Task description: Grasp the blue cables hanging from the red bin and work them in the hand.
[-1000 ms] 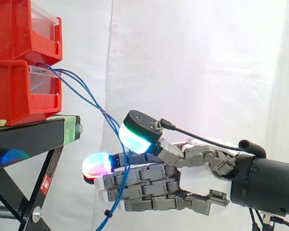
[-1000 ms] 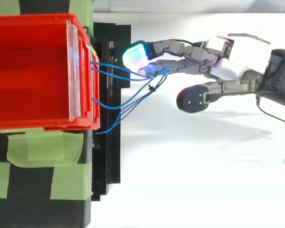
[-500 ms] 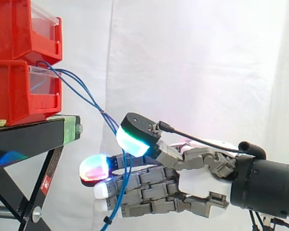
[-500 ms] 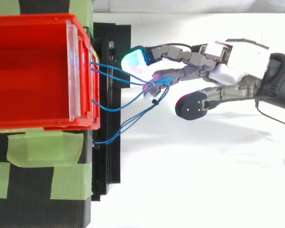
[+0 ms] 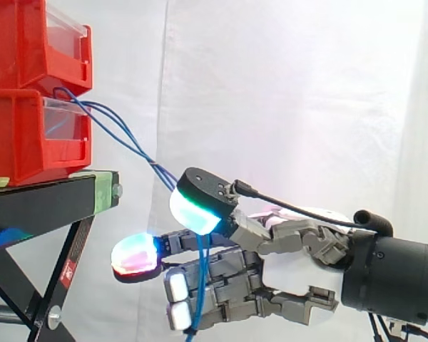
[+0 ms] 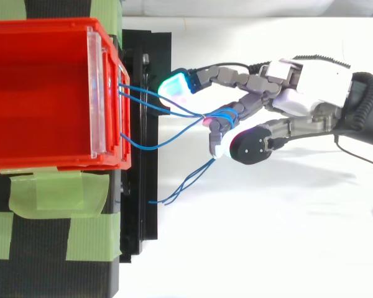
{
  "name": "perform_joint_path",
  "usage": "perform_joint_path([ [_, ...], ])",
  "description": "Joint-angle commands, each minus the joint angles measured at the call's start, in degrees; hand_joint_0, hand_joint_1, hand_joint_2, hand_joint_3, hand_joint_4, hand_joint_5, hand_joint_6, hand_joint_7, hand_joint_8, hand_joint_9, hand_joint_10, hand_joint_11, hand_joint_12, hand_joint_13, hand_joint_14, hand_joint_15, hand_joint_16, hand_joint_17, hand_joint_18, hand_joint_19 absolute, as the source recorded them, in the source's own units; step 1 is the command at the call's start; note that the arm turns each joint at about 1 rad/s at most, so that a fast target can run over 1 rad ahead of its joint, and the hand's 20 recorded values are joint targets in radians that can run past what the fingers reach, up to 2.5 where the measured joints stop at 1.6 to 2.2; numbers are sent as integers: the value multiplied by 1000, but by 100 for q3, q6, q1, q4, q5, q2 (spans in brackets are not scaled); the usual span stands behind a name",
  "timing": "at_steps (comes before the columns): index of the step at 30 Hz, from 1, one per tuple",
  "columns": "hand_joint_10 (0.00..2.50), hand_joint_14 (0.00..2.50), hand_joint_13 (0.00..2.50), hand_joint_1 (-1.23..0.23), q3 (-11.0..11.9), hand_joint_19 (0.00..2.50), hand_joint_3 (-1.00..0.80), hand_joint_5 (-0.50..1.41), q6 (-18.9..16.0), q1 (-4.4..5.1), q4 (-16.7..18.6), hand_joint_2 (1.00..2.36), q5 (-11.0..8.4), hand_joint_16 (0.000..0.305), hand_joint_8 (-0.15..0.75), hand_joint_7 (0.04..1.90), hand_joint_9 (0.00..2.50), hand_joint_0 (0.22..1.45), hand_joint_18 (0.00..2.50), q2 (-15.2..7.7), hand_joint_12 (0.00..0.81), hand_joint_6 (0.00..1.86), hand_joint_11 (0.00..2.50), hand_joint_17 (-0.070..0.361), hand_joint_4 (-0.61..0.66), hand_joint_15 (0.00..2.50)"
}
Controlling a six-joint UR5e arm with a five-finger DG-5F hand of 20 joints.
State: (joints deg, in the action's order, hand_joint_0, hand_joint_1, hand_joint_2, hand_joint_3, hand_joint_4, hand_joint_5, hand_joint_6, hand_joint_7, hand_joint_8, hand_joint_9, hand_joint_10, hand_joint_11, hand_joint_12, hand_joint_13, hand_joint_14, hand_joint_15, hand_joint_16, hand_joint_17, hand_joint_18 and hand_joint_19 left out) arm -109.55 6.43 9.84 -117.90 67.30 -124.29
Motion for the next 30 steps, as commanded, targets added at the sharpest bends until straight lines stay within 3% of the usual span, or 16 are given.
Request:
perform_joint_path([
  [1, 4, 15, 1072, -542, -5, 402, -880, -83, 8, 1, 4, 1005, 151, 45, 361, 751, 886, 876, 687, 1, 445, 7, 1374, 102, 287, 1157],
  [3, 0, 10, 1120, -543, -5, 476, -888, -90, 8, -8, 4, 1004, 230, 48, 358, 790, 875, 866, 732, 1, 434, 8, 1519, 107, 283, 1283],
  [6, 616, 15, 1169, -544, 4, 583, -910, -91, 8, -26, 4, 1003, 310, 51, 351, 877, 732, 849, 806, 1, 416, 10, 1477, 114, 296, 1490],
  [9, 1046, 450, 1095, -548, -5, 680, -931, -90, 8, -43, 4, 1002, 371, 54, 354, 943, 631, 841, 892, 10, 403, 9, 1489, 121, 304, 1436],
  [10, 1368, 617, 1069, -552, 4, 733, -936, -86, 8, -43, 13, 1002, 380, 55, 364, 963, 567, 836, 911, 10, 408, 10, 1421, 123, 310, 1409],
  [17, 2500, 1992, 860, -559, -5, 1176, -960, -28, -10, -78, 4, 1001, 512, 54, 388, 1156, 352, 827, 1195, 36, 413, 5, 1491, 122, 313, 1208],
  [18, 2500, 2086, 842, -558, -5, 1217, -961, -21, -10, -87, 4, 1002, 512, 54, 388, 1170, 337, 827, 1207, 45, 412, 3, 1508, 121, 312, 1202],
  [20, 2500, 2500, 773, -558, -5, 1487, -956, -11, -19, -114, 4, 1003, 512, 49, 391, 1197, 280, 826, 1369, 54, 421, 75, 1634, 111, 306, 1242],
  [22, 2500, 2500, 759, -560, -5, 1719, -959, -28, -19, -122, 4, 1001, 512, 48, 390, 1160, 273, 828, 1505, 54, 433, 230, 1792, 107, 306, 1354],
  [23, 2500, 2500, 791, -562, -5, 1718, -948, -28, -19, -122, 4, 1002, 512, 49, 393, 1130, 305, 826, 1524, 54, 446, 334, 1888, 109, 310, 1398],
  [27, 2500, 2500, 906, -566, -5, 1471, -951, -17, -107, -149, 4, 1002, 512, 63, 413, 1101, 411, 824, 1617, 71, 490, 493, 2215, 141, 316, 1559],
  [30, 2500, 2500, 1198, -566, 4, 1136, -947, 57, -212, -158, -5, 1002, 485, 72, 457, 1127, 617, 815, 1794, 62, 590, 521, 2500, 162, 322, 1822],
])
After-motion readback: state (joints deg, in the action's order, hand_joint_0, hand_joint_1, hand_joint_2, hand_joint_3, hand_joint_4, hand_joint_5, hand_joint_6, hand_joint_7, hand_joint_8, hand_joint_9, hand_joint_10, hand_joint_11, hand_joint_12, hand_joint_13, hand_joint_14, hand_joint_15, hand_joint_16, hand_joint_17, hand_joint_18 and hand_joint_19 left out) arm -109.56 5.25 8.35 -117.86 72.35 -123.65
